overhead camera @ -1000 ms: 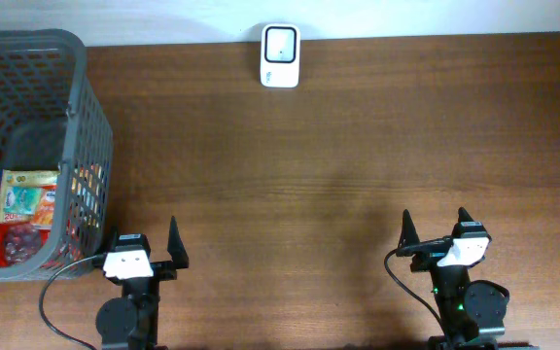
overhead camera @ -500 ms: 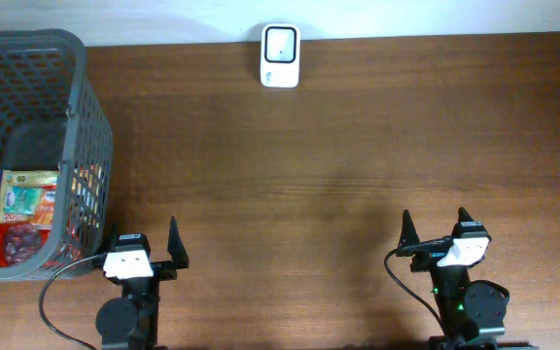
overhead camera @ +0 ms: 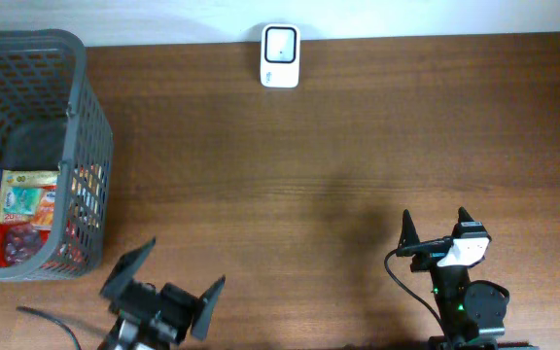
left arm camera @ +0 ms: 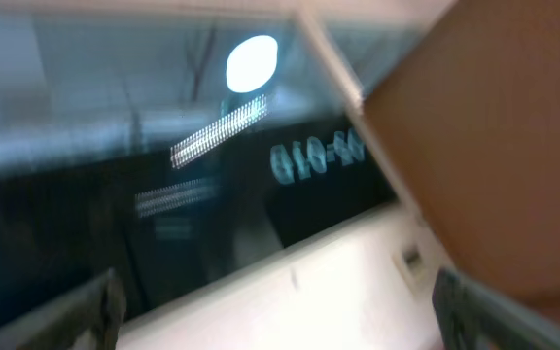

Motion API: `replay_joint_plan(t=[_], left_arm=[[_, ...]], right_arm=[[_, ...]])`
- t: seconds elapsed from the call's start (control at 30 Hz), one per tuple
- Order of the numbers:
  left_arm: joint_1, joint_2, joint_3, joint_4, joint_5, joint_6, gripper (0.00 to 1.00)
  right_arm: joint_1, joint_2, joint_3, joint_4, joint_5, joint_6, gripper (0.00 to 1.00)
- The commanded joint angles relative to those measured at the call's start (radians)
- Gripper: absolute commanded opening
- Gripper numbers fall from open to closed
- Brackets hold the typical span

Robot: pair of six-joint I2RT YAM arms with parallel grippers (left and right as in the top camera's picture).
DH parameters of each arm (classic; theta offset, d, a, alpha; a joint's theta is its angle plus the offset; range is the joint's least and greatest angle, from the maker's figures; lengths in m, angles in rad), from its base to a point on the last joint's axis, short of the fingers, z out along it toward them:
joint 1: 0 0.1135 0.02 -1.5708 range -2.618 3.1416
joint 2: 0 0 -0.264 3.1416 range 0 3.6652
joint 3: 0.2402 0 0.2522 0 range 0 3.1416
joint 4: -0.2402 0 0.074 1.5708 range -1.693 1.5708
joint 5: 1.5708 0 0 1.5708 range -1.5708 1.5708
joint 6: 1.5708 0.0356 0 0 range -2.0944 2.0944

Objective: Scan the item barcode
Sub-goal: 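Grasp the green-white tissue pack from the basket with left gripper, place mid-table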

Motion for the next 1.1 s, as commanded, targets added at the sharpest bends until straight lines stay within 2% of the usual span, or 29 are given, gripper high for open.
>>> replay_joint_plan(t=[0.0,0.07,0.13,0.17,0.2,0.27,0.33,0.4,0.43,0.47,0.53,0.6,0.63,0.67,0.7,0.73,0.77,0.83,0.97,1.03,1.07], left_arm=[[0.0,-0.009,0.005,0.108,0.031,-0.005,0.99],[0.0,-0.008,0.01,0.106,0.0,0.042,0.99],[0.0,-0.008,0.044,0.072,-0.129,0.126,0.99],[0.0,-0.003,0.079,-0.005,-0.172,0.158,0.99],[0.0,0.027,0.196,-0.237,-0.187,0.208,0.99],[0.0,0.103,0.323,-0.393,-0.211,0.382,0.99],[0.0,0.221,0.438,-0.476,-0.354,0.388,0.99],[0.0,0.383,0.525,-0.524,-0.268,0.378,0.99],[0.0,0.439,0.552,-0.52,-0.292,0.297,0.99],[0.0,0.509,0.597,-0.537,-0.281,0.267,0.99],[0.003,0.711,0.831,-0.822,-0.258,0.269,0.99],[0.027,0.974,1.192,-1.207,-0.241,0.301,0.99],[0.041,1.143,1.436,-1.428,-0.2,0.37,0.99],[0.043,1.249,1.585,-1.537,-0.189,0.369,0.99],[0.046,1.339,1.698,-1.601,-0.251,0.386,0.99],[0.069,1.42,1.805,-1.651,-0.431,0.258,0.99],[0.128,1.482,1.883,-1.703,-0.702,0.072,0.99],[0.218,1.505,1.891,-1.708,-0.841,0.056,0.99],[0.419,1.551,1.89,-1.777,-0.849,-0.078,0.99],[0.447,1.593,1.89,-1.825,-0.819,-0.084,0.99],[0.446,1.621,1.89,-1.825,-0.732,-0.084,0.99]], right_arm=[[-0.006,-0.009,-0.008,-0.002,0.005,0.008,0.99],[-0.006,-0.009,-0.008,-0.002,0.005,0.008,0.99],[-0.006,-0.008,-0.008,-0.002,0.005,0.008,0.99],[-0.006,-0.009,-0.008,-0.002,0.005,0.008,0.99],[-0.006,-0.009,-0.008,-0.002,0.005,0.008,0.98],[-0.006,-0.009,-0.008,-0.002,0.005,0.008,0.99],[-0.006,-0.009,-0.008,-0.002,0.005,0.008,0.99],[-0.006,-0.009,-0.008,-0.002,0.005,0.008,0.99],[-0.006,-0.009,-0.008,-0.002,0.005,0.008,0.99],[-0.006,-0.009,-0.008,-0.002,0.005,0.008,0.99],[-0.006,-0.009,-0.008,-0.002,0.005,0.008,0.98],[-0.006,-0.009,-0.008,-0.002,0.005,0.008,0.99],[-0.006,-0.009,-0.008,-0.002,0.005,0.008,0.99],[-0.006,-0.009,-0.008,-0.002,0.005,0.008,0.99],[-0.006,-0.009,-0.008,-0.002,0.005,0.008,0.99],[-0.006,-0.009,-0.008,-0.002,0.005,0.008,0.98],[-0.006,-0.009,-0.008,-0.002,0.005,0.008,0.99],[-0.006,-0.009,-0.008,-0.002,0.005,0.008,0.99],[-0.006,-0.009,-0.008,-0.002,0.005,0.008,0.99],[-0.006,-0.009,-0.008,-0.002,0.005,0.008,0.99],[-0.006,-0.009,-0.008,-0.002,0.005,0.008,0.99]])
